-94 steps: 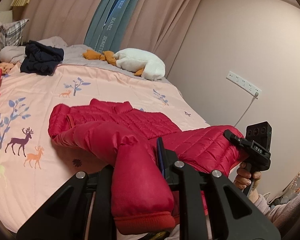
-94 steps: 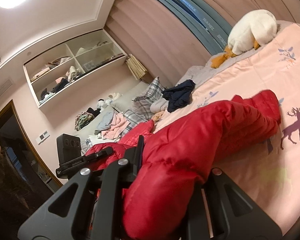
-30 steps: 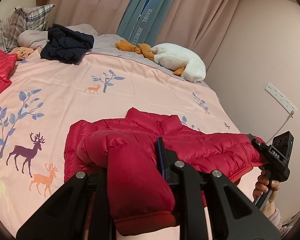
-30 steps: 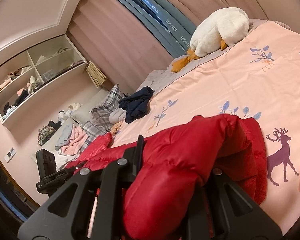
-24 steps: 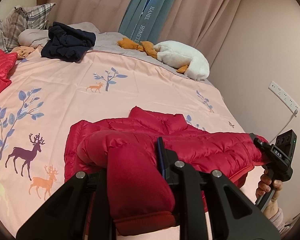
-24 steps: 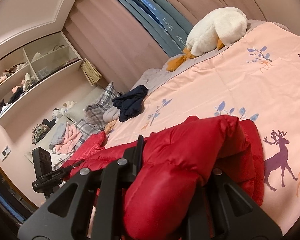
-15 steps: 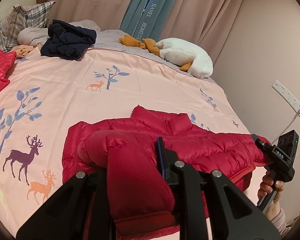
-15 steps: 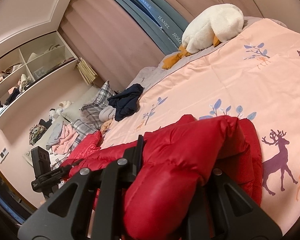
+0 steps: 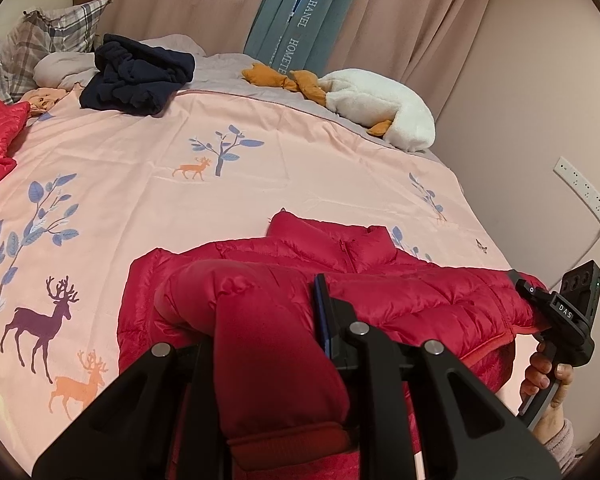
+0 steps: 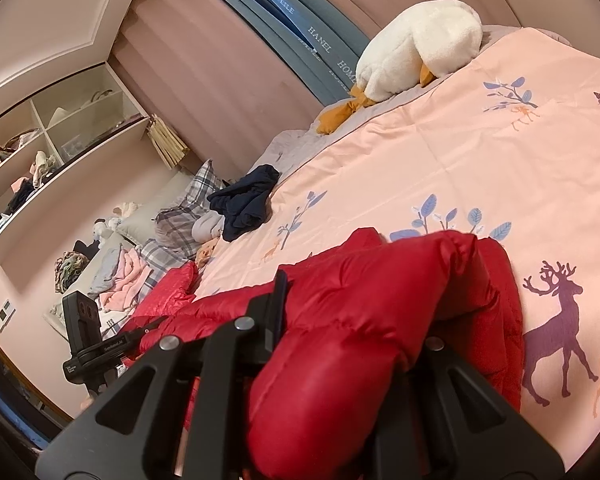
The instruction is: Fold large clothes
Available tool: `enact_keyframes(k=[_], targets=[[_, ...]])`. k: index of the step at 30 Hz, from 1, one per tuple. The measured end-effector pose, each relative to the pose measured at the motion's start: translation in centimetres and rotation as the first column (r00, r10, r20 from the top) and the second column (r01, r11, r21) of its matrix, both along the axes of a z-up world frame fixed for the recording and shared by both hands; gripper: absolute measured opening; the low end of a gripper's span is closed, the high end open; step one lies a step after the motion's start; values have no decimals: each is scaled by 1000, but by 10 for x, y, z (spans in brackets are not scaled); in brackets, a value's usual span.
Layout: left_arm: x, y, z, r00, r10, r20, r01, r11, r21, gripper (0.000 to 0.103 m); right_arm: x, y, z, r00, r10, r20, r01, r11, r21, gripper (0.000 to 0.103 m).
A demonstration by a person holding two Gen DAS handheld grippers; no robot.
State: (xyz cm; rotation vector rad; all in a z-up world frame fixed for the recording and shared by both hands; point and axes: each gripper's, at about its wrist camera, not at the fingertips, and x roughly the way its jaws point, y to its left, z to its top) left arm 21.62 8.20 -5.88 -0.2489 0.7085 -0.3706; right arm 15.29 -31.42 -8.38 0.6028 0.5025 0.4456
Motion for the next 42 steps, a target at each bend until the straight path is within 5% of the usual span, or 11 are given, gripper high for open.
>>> enact_keyframes(k=[42], targets=[[56,-7,-30,996,41,-73,-39,999,35,20,54,8,-17,996,-35,-80,31,998,-49,14]])
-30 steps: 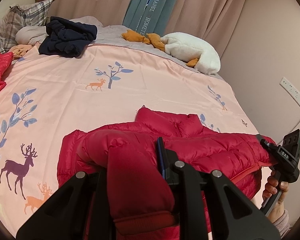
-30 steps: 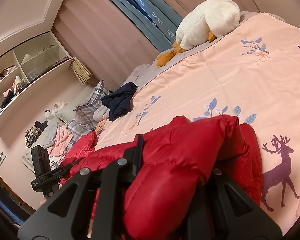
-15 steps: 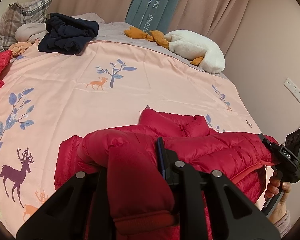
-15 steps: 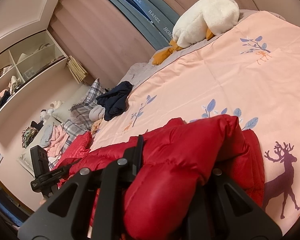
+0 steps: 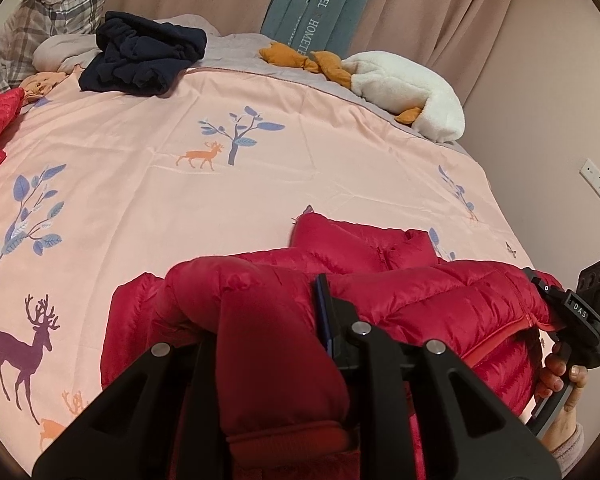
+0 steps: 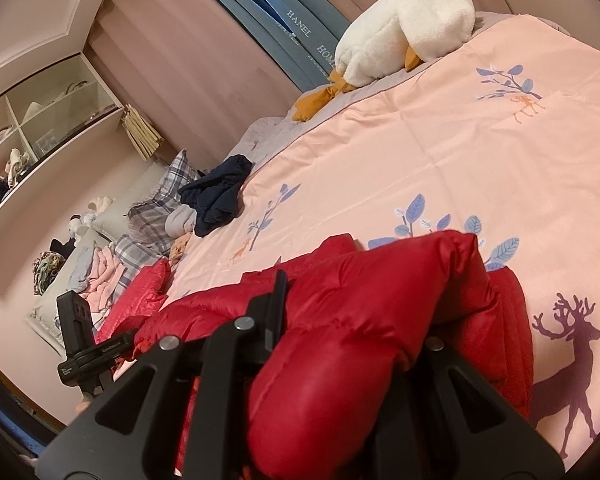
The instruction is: Fold large clothes
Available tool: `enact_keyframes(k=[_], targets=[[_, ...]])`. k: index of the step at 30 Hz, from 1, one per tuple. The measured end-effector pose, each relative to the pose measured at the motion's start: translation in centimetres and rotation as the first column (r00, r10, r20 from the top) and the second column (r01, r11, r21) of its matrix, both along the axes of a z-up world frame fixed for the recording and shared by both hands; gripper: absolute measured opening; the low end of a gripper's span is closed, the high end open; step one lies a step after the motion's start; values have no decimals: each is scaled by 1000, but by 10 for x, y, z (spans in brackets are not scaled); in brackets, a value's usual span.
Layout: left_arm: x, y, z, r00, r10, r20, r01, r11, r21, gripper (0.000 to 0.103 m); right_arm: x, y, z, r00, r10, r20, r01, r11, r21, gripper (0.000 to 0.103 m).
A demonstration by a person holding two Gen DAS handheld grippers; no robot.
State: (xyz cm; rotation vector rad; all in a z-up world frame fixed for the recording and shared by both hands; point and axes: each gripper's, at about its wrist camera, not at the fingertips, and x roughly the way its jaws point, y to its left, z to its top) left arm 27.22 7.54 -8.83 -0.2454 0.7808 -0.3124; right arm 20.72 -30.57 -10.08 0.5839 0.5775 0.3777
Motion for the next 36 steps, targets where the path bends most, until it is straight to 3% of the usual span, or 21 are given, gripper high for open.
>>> enact_keyframes(k=[36], targets=[[31,-8,-20,998,13,-61,-10,998,56,21,35,2,-15,997,-20,-79,17,999,-36,14]])
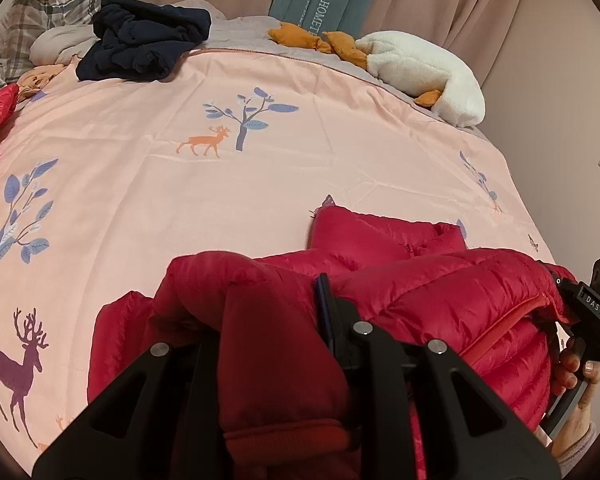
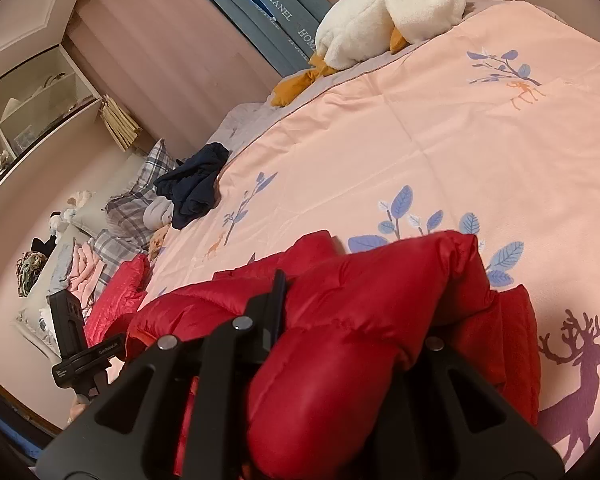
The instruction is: Fold large clothes
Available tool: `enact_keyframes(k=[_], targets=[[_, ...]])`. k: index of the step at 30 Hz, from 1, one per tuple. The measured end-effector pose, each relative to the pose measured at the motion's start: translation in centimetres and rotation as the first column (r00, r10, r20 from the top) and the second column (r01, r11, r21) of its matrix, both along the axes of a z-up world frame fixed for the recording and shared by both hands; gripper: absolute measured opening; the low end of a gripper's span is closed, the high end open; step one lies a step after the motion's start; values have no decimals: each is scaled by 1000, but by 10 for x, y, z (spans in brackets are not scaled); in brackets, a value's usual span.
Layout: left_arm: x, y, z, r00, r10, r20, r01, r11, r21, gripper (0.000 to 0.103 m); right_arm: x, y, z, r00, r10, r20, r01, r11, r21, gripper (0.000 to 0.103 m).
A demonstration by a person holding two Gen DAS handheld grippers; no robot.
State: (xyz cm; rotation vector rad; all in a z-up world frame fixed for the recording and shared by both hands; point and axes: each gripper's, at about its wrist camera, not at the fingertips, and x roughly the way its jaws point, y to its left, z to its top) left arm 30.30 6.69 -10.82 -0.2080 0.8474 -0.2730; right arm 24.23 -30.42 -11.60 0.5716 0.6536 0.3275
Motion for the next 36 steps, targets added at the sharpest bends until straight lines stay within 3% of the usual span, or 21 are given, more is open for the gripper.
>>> enact_keyframes(k=[36], targets=[[10,-3,-9,1000,12,-28,-11,1000,27,21,15,4,-8,998,-3,-56,2,1000,-18,14]])
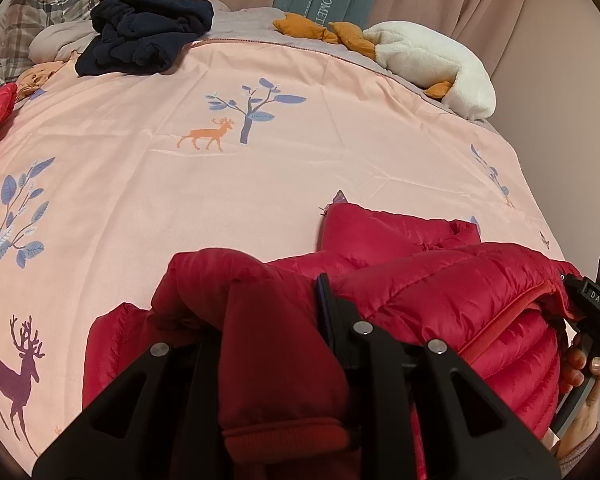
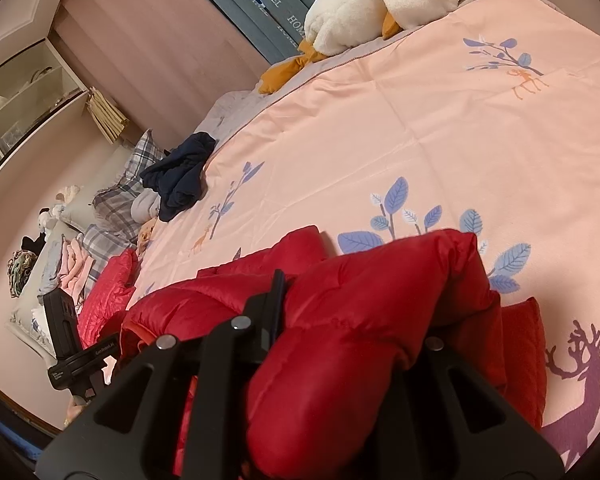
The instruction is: Fold large clothes
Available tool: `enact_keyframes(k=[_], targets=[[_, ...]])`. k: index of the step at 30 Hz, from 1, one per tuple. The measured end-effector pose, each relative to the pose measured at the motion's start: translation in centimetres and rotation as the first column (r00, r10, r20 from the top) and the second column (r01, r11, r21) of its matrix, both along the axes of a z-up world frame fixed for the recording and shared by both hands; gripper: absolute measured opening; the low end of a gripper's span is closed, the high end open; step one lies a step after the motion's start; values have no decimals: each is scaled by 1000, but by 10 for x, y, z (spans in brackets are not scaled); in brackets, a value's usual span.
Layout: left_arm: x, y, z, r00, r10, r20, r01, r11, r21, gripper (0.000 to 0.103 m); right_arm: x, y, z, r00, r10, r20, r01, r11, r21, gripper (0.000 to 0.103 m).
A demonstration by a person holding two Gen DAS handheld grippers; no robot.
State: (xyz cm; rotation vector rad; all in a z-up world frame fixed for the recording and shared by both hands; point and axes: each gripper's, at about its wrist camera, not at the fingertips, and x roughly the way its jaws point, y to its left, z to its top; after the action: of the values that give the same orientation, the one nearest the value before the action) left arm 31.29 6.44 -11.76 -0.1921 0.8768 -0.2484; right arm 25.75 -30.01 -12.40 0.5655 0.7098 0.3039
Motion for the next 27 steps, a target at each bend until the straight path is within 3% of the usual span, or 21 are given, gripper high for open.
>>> enact_keyframes(k=[17,23,27], targets=[[6,0,-3,1000,0,-27,0,1000,-2,21,4,1,-2,1000,-2,-12,2,1000,5,15],[6,-1,-2,999,4,-34,-4,1000,1,21,2,2,-3,1000,1,-17,-1,1000,25,19],[5,-2,-1,999,10,-34,-10,1000,-2,21,-3,0,-3,1000,3,-11,-3,998,57,29]])
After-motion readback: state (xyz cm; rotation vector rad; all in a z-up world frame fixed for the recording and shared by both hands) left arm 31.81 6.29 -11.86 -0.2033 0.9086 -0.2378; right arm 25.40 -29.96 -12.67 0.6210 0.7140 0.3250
